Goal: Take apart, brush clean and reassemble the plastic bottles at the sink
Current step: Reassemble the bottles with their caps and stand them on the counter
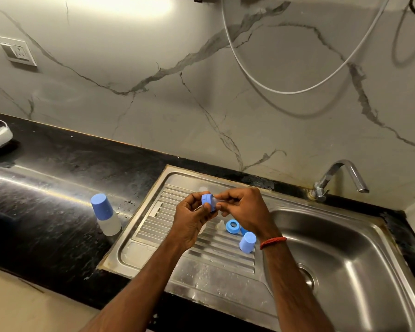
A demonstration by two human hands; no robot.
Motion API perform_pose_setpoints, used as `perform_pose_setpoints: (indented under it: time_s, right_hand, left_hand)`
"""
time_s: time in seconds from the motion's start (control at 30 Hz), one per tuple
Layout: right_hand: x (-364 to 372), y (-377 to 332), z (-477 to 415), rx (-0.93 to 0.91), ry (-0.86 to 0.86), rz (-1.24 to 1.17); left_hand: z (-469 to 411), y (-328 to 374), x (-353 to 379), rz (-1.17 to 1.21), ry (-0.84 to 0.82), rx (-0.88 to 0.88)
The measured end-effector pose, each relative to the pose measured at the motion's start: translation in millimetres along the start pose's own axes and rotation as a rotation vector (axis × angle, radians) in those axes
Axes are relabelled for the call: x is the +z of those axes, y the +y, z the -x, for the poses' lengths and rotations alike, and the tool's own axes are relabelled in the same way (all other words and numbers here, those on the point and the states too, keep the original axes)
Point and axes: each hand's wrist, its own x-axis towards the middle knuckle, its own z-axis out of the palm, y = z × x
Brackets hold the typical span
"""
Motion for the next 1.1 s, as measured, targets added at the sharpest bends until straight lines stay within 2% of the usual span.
perform_pose_setpoints:
  time_s: [0.27,0.37,0.47,0.67,0.77,0.83,0.97,1.1]
  right_hand:
    - [-0.1,10.4,-2.1,-0.075,0.065,0.022]
    - [-1.5,12.9,-1.4,0.029,0.093,-0.119]
    - [0.1,16.6,-0.3,0.124,0.048,-0.113]
    - [9.3,21.6,-3.5,0.152,0.110,-0.146]
    - [6.2,26.9,-3.8,0.198,0.121,-0.214]
    - [2.8,29.3,-2.8,0.217,0.132,-0.286]
    - [-1.0,35.9,-3.4,0.215,0.178,-0.339]
    - [1.6,41.9,-6.3,0.204,0.232,-0.315]
  left_hand:
    - [-3.2,0.8,10.2,0.038,0.035,-0.019]
    - [-7.0,7.0,12.3,0.136,-0.006,-0.079]
    - [-10.8,6.9,13.4,0.170,-0.002,-0.097]
    - [-17.0,2.1,16.0,-0.003,-0.031,-0.045]
    - [-22.0,3.8,15.0,-0.204,-0.035,-0.011]
    - [-28.1,5.5,11.4,-0.279,0.021,-0.007]
    - [-41.4,13.9,0.7,-0.256,0.214,-0.010]
    - [-52.5,7.9,-18.1,-0.526,0.204,0.130]
